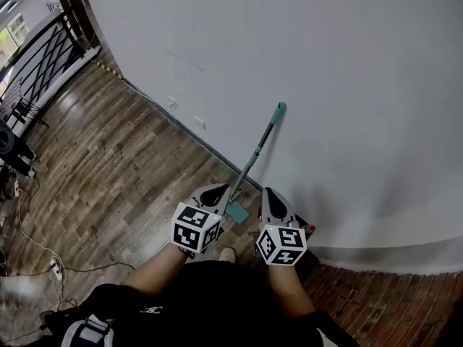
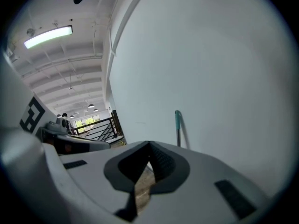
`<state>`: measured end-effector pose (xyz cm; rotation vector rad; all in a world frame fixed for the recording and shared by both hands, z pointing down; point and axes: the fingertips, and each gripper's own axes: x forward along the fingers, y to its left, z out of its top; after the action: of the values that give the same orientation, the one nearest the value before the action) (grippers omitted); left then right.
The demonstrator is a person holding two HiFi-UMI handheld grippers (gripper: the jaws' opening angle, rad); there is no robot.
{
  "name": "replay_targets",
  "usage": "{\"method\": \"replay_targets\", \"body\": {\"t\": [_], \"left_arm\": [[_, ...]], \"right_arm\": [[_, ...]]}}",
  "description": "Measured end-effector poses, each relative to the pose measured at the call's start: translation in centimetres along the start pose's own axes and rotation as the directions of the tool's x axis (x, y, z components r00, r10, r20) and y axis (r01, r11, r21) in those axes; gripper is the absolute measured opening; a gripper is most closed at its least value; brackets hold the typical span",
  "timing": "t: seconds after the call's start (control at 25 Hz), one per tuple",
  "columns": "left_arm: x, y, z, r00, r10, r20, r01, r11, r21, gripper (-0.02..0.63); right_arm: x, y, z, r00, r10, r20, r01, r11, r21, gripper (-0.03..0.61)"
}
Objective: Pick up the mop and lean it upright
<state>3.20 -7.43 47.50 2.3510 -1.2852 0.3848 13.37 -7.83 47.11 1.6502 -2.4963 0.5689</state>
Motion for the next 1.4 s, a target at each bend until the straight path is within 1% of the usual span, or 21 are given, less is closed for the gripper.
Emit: {"method": "replay_targets", "body": {"t": [0.16, 0.32, 0.48, 0.64, 0.72, 0.8, 0.92, 1.08, 1.2, 1.32, 1.36, 1.4], "left_arm": [[1.8, -0.1, 0.6, 1.0, 0.018, -0.002, -0.018, 1.0, 0.0, -0.003], [2.5, -0.5, 0.4, 1.0, 0.02, -0.025, -0.02, 1.0, 0.008, -0.003], [3.6, 0.4, 0.2, 0.999, 0.023, -0.04, -0.023, 1.0, 0.01, -0.003], [4.8, 1.9, 0.3, 0.999, 0.011, -0.045, -0.01, 1.0, 0.014, -0.003], [5.8, 3.1, 0.5, 0.999, 0.001, -0.047, 0.0, 1.0, 0.01, -0.003], [7.4, 4.4, 1.2, 0.999, -0.017, -0.04, 0.018, 1.0, 0.024, -0.003], [10.0, 5.8, 3.5, 0.997, -0.074, -0.023, 0.075, 0.996, 0.046, -0.003], [12.3, 7.7, 6.7, 0.989, -0.15, -0.019, 0.151, 0.986, 0.068, -0.003], [13.8, 9.1, 8.0, 0.98, -0.196, -0.026, 0.197, 0.979, 0.061, -0.003], [15.0, 10.0, 8.5, 0.969, -0.244, -0.038, 0.246, 0.968, 0.056, -0.003], [15.3, 10.2, 8.5, 0.964, -0.261, -0.045, 0.263, 0.963, 0.057, -0.003], [15.6, 10.4, 8.6, 0.959, -0.279, -0.051, 0.282, 0.958, 0.059, -0.003]], "right_arm": [[1.4, -1.6, 0.4, 1.0, 0.014, -0.007, -0.014, 1.0, 0.008, 0.014], [1.8, -2.4, 0.5, 1.0, 0.024, -0.016, -0.024, 0.999, 0.022, 0.014], [3.0, -2.8, -0.2, 0.999, 0.026, -0.034, -0.025, 0.999, 0.024, 0.014], [4.8, -3.3, -0.4, 0.999, 0.003, -0.037, -0.002, 1.0, 0.027, 0.014], [6.0, -3.8, -0.2, 0.999, -0.032, -0.033, 0.033, 0.999, 0.019, 0.014], [7.6, -4.8, -0.1, 0.996, -0.087, -0.028, 0.088, 0.996, 0.014, 0.014], [10.0, -6.2, 0.9, 0.986, -0.163, -0.037, 0.164, 0.986, 0.032, 0.014], [12.8, -6.1, 3.1, 0.975, -0.22, -0.025, 0.221, 0.975, 0.037, 0.014], [14.7, -6.3, 4.2, 0.963, -0.269, -0.023, 0.269, 0.963, 0.02, 0.015], [16.0, -6.9, 4.3, 0.943, -0.33, -0.051, 0.33, 0.944, -0.014, 0.017], [16.3, -7.2, 4.3, 0.935, -0.35, -0.062, 0.35, 0.937, -0.017, 0.028], [16.7, -7.5, 4.2, 0.927, -0.368, -0.073, 0.368, 0.93, -0.015, 0.064]]}}
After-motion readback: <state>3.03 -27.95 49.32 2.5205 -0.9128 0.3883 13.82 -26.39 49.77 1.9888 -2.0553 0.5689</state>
